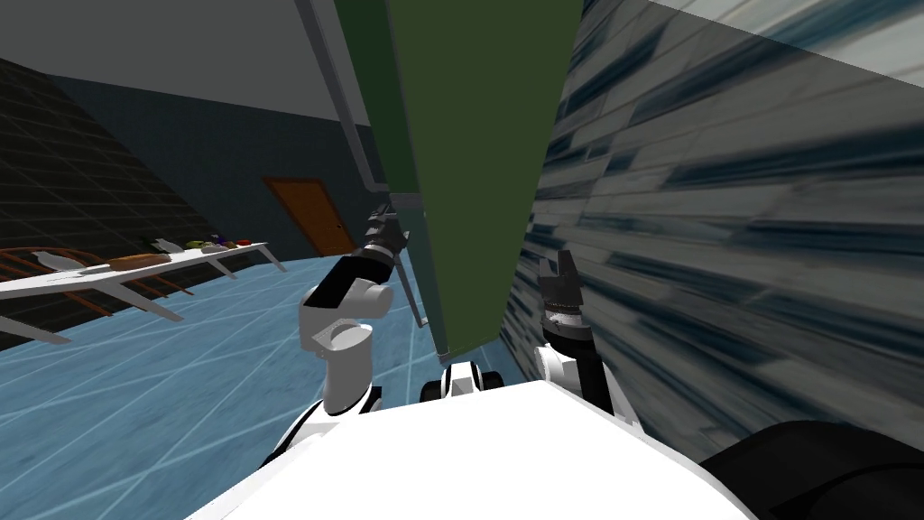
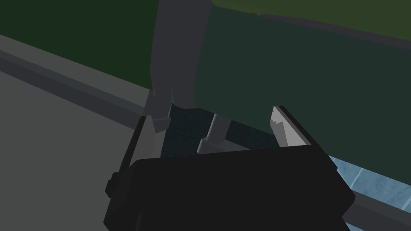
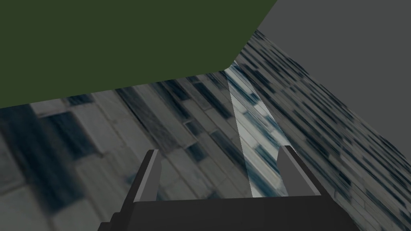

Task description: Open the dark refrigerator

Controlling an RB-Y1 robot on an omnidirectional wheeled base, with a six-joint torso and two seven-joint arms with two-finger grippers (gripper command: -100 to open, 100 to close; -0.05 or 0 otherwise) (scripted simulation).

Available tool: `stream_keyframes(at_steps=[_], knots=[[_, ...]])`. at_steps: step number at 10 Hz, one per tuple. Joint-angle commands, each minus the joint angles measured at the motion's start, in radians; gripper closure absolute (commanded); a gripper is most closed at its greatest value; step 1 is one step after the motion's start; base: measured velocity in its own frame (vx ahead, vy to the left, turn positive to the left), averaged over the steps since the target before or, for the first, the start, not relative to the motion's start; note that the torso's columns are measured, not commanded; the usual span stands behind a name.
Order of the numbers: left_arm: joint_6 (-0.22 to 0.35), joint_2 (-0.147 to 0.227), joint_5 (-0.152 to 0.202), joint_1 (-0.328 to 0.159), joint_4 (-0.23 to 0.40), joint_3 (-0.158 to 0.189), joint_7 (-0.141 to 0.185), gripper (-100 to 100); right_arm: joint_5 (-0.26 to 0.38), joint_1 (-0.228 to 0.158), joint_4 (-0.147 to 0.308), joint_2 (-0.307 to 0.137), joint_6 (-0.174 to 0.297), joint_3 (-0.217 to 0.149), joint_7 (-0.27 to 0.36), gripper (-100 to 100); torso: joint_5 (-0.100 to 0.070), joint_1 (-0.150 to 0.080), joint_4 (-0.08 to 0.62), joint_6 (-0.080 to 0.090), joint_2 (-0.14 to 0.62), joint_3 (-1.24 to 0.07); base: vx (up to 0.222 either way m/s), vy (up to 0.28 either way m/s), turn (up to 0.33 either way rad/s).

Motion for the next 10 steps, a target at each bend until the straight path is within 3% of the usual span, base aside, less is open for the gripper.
stream_keyframes(at_steps=[1,4,5,6,8,9,10], knots=[[0.081,-0.003,-0.012,-0.068,0.006,0.013,0.013,-100,0.0,0.0,0.0,0.0,0.0,0.0,0.0,0,-0.001,-0.001,0.0,0.002,-0.002,-0.002,0.011,-0.06,0.095],[0.195,-0.006,-0.02,-0.132,0.009,0.021,0.019,-100,0.0,0.0,0.0,0.0,0.0,0.0,0.0,0,-0.001,-0.001,0.001,0.002,-0.005,-0.005,0.014,-0.037,0.064],[0.195,-0.006,-0.02,-0.132,0.009,0.021,0.019,-100,0.0,0.0,0.0,0.0,0.0,0.0,0.0,0,-0.002,0.0,0.001,0.002,-0.006,-0.006,0.005,-0.014,-0.004],[0.255,-0.008,-0.028,-0.161,0.013,0.029,0.025,-100,0.0,0.0,0.0,0.0,0.0,0.0,0.0,0,-0.002,-0.001,0.0,0.003,-0.006,-0.006,0.015,-0.03,0.069],[0.262,-0.008,-0.028,-0.173,0.013,0.029,0.025,-100,0.0,0.0,0.0,0.0,0.0,0.0,0.0,0,-0.002,-0.001,0.001,0.002,-0.009,-0.008,0.013,-0.025,0.041],[0.324,-0.01,-0.037,-0.2,0.016,0.039,0.03,-100,0.0,0.0,0.0,0.0,0.0,0.0,0.0,0,-0.002,-0.001,0.0,0.004,-0.009,-0.008,0.007,-0.016,0.065],[0.328,-0.01,-0.037,-0.212,0.016,0.039,0.03,-100,0.0,0.0,0.0,0.0,0.0,0.0,0.0,0,-0.002,0.0,0.0,0.002,-0.01,-0.009,0.02,-0.021,0.049]])
